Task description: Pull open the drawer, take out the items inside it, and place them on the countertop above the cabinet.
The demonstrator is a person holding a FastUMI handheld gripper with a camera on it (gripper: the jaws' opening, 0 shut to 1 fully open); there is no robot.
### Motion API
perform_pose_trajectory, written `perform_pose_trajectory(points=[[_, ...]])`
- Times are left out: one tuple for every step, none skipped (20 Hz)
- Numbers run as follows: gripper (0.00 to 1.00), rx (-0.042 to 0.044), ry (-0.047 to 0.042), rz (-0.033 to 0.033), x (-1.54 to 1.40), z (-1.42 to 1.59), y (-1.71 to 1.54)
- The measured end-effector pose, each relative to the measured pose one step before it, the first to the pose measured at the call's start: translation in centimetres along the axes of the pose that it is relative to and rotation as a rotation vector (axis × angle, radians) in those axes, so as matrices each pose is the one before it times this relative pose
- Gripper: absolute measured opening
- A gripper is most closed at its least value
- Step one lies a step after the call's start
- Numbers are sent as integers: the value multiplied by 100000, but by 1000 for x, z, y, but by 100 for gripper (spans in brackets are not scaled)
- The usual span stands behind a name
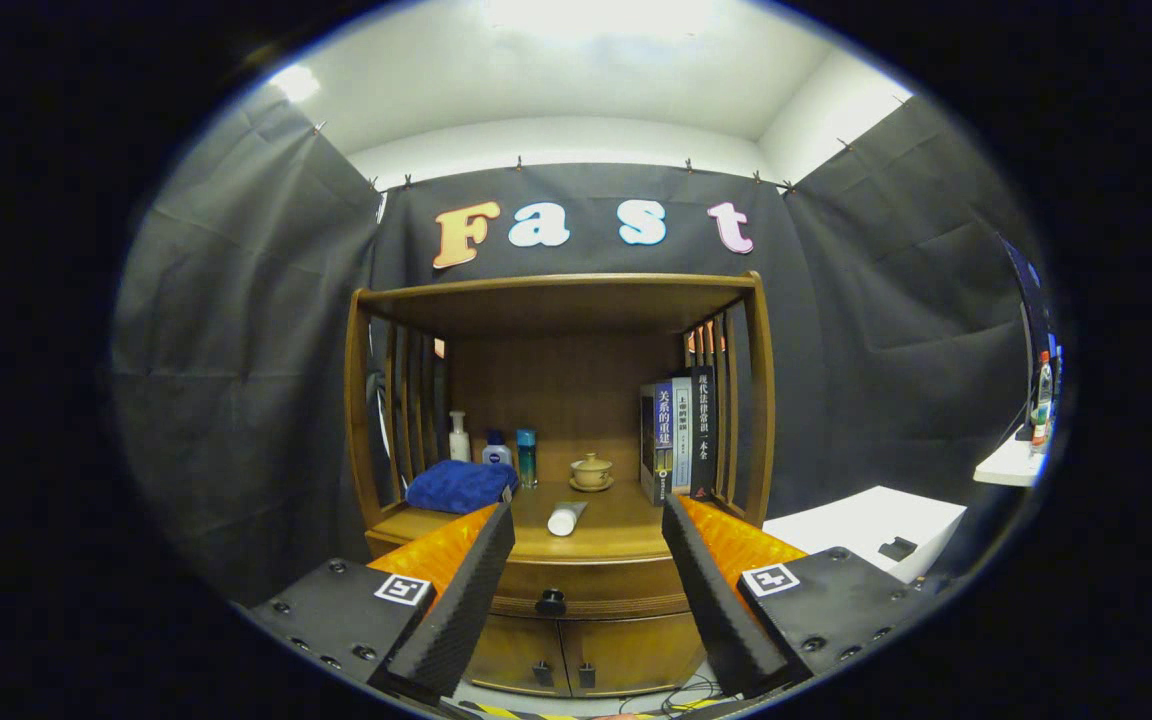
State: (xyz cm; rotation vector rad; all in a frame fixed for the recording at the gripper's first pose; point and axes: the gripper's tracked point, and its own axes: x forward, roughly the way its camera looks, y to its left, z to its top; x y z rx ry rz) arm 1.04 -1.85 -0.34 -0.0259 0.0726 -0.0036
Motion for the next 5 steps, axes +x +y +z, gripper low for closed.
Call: perform_pose_trajectory(points=[[97,310,-733,-209,-130,363,-42],[97,-69,-295,-141,-6,27,-67],[97,-217,-58,-145,-76,13,-10],[97,-215,105,-249,52,-86,-7],[97,-177,115,-135,173,-76,10]])
